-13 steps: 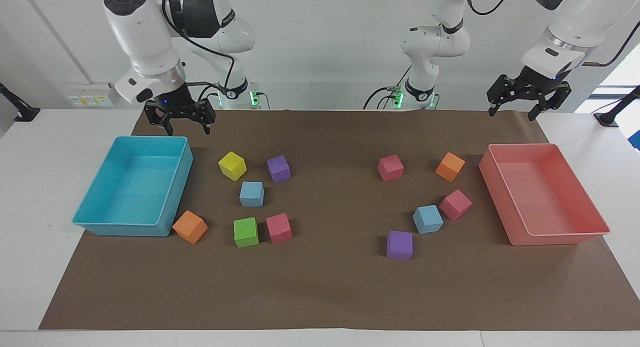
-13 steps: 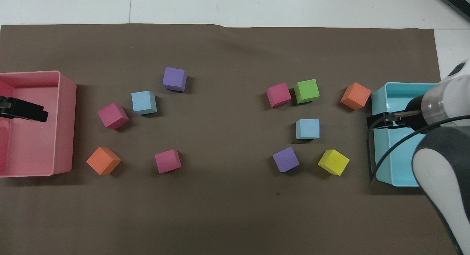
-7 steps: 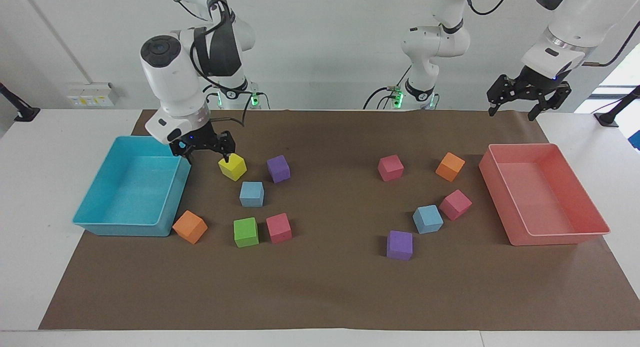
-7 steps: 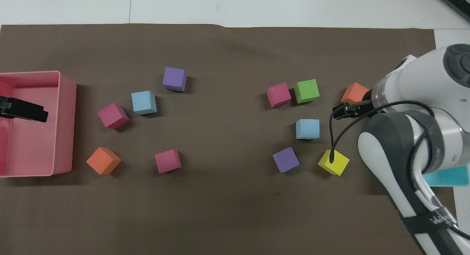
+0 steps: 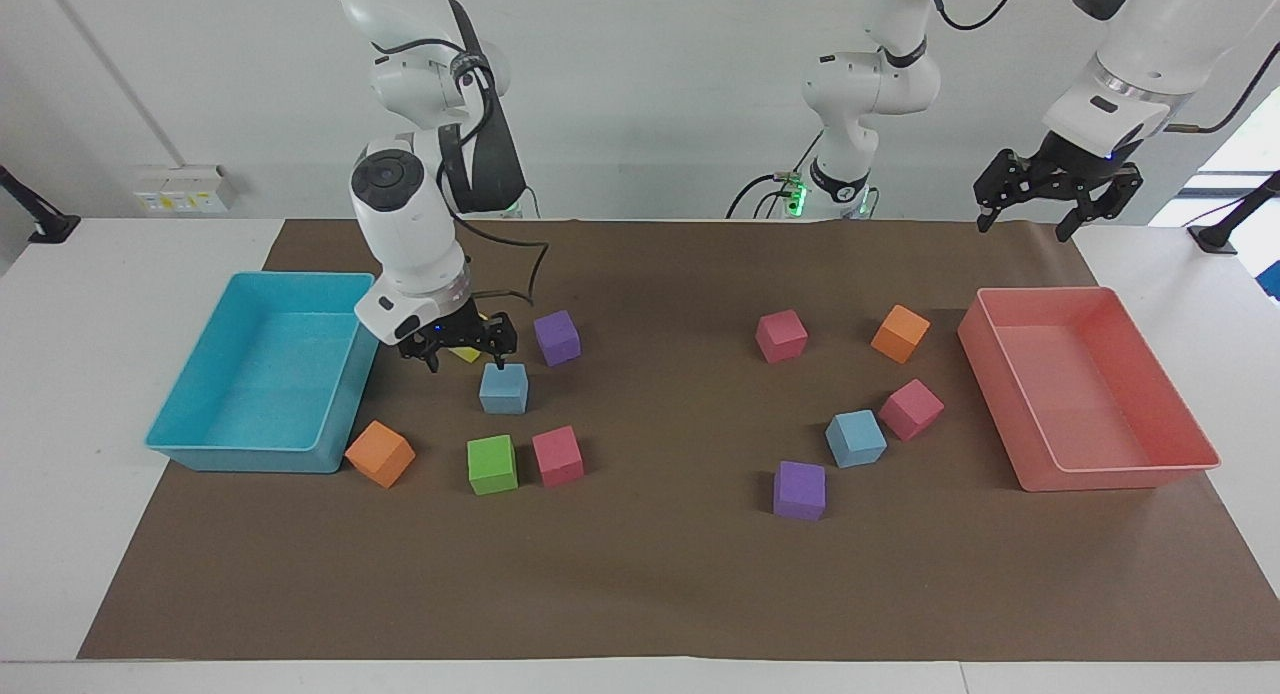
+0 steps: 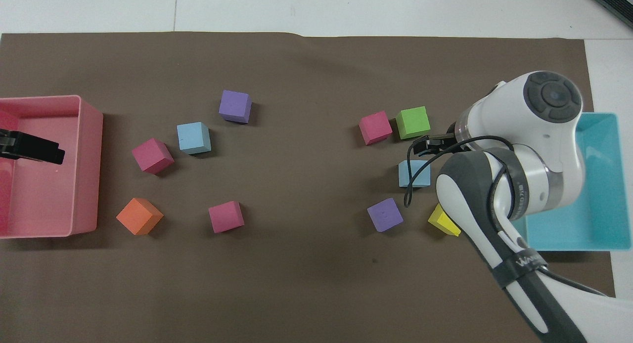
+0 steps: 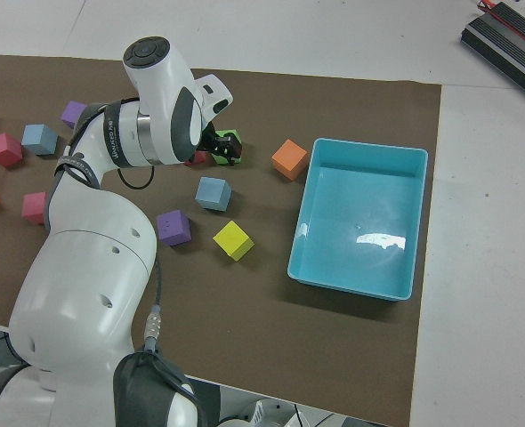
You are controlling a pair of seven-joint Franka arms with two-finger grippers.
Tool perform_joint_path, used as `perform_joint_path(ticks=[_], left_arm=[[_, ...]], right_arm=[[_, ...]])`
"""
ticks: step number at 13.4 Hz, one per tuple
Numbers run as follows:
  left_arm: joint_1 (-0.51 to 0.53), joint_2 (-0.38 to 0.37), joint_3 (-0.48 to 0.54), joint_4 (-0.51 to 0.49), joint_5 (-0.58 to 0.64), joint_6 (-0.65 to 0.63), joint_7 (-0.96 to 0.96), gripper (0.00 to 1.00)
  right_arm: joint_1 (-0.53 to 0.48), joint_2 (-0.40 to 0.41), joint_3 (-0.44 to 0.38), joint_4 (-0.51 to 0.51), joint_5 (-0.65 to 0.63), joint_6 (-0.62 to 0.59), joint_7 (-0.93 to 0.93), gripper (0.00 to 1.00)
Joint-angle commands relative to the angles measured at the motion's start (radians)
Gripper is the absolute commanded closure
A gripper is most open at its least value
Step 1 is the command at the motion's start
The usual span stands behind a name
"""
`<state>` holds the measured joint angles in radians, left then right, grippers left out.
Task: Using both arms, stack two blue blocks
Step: 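Reach the right gripper down to the light-blue cube near the green cube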
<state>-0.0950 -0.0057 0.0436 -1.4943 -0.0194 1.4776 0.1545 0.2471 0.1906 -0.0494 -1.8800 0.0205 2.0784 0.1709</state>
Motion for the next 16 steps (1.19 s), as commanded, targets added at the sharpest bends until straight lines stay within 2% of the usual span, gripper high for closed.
perform_joint_path(ticks=[1,6,16], left_arm=[[0.017,-0.008,-0.010,0.002,0.006,-0.016,0.005,0.00],[0.017,-0.008,-0.010,0.002,0.006,-0.016,0.005,0.00],[0.017,-0.008,-0.010,0.002,0.006,-0.016,0.005,0.00]], right_arm=[[0.026,0.000,-0.001,-0.099,0.019,0.095,0.064,0.00],[0.027,0.018,-0.001,-0.168,0.021,0.164,0.070,0.00],[0.058,0.073,-0.001,-0.198,0.022,0.236,0.059,0.00]])
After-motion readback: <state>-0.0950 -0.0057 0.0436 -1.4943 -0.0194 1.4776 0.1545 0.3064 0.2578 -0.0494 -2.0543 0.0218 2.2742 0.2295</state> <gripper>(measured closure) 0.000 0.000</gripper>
